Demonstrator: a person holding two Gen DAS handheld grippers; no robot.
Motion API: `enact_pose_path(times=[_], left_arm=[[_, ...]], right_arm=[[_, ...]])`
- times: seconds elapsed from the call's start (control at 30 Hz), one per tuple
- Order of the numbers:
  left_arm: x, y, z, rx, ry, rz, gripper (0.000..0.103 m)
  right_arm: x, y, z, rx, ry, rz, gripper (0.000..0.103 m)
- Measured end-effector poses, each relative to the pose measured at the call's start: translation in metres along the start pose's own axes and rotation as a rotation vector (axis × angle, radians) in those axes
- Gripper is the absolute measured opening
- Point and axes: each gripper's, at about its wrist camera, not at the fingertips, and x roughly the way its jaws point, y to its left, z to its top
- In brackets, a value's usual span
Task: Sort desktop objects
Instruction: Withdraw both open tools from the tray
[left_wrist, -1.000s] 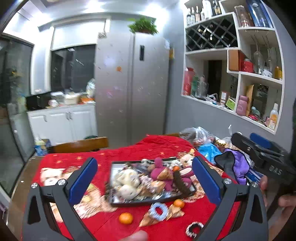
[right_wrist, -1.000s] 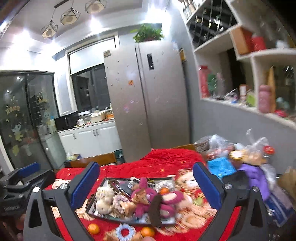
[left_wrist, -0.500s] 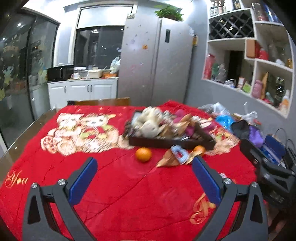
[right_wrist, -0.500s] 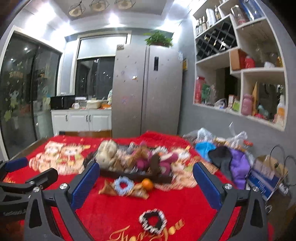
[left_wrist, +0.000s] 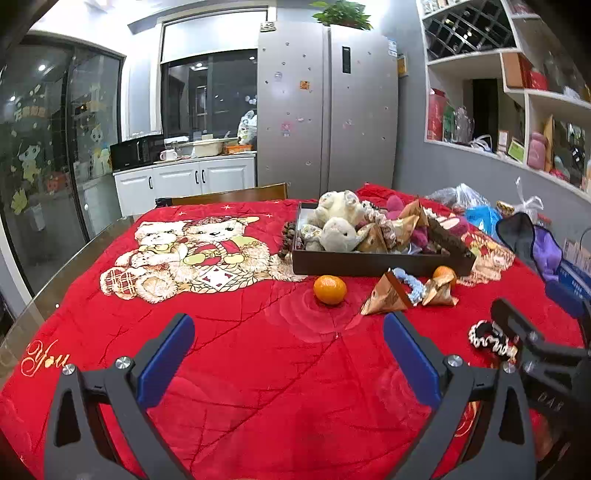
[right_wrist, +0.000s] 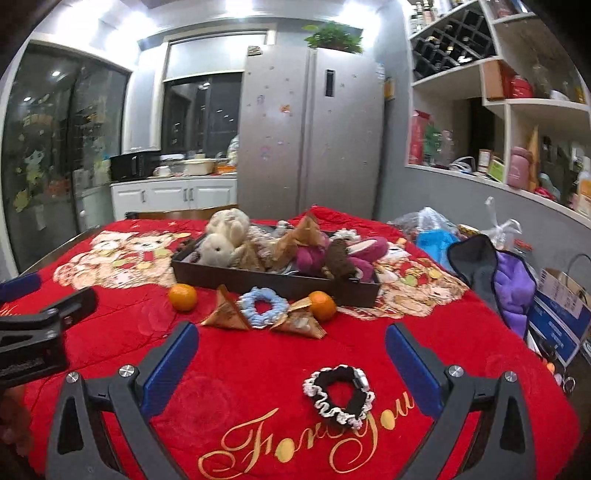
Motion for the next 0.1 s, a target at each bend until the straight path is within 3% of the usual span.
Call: enact_pose_path(times=[0.1], left_arm=[[0.0016,-0.0031,-0.0039,0.026,0.003,0.026,0.103]], right_arm=[[0.0007,-0.0034,-0.0042,0.028,-0.015,0.0,0.103]])
